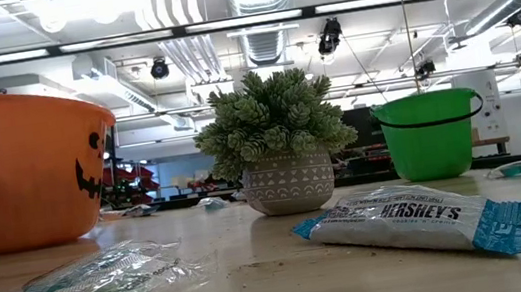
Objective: Sort candy
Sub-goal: Put the orange gummy into the white bucket
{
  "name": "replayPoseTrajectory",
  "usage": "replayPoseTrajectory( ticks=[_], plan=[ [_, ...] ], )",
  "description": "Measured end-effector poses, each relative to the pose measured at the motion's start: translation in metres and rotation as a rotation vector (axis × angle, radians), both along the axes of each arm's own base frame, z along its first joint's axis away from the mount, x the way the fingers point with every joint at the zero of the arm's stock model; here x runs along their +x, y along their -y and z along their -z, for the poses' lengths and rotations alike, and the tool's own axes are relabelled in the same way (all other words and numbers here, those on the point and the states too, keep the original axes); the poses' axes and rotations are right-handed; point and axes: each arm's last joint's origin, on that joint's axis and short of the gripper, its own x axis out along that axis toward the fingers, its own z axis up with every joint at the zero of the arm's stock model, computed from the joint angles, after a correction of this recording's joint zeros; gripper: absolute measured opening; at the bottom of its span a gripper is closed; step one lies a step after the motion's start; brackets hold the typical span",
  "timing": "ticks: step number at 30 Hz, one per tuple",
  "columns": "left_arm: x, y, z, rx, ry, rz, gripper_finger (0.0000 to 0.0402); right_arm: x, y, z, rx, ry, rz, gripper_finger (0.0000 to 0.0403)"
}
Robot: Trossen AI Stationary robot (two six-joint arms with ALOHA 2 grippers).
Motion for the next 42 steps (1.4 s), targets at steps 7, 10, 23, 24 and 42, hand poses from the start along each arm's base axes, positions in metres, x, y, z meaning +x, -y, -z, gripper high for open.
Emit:
replayPoseTrajectory(
  ticks=[7, 10, 23, 24, 42],
  plan=[
    [0.000, 0.002, -0.001, -0.031, -0.002, 0.055, 0.0078, 0.002, 0.000, 0.002, -0.001, -0.014, -0.002, 0.0012],
    [0.000, 0.002, -0.001, -0.032, -0.002, 0.056, 0.0078, 0.002, 0.000, 0.002, 0.002, -0.015, -0.003, 0.0012],
    [-0.003, 0.002, -0.004, -0.073, -0.003, 0.080, 0.0089, -0.005, 0.000, 0.001, 0.006, -0.056, -0.046, 0.0012],
    [-0.003, 0.001, -0.006, -0.076, -0.001, 0.081, 0.0095, -0.005, 0.000, 0.001, 0.006, -0.054, -0.046, 0.0012],
    [0.018, 0.010, 0.000, 0.013, 0.008, 0.103, 0.0130, -0.004, 0.000, -0.002, -0.012, -0.010, -0.051, 0.0012]
  ],
)
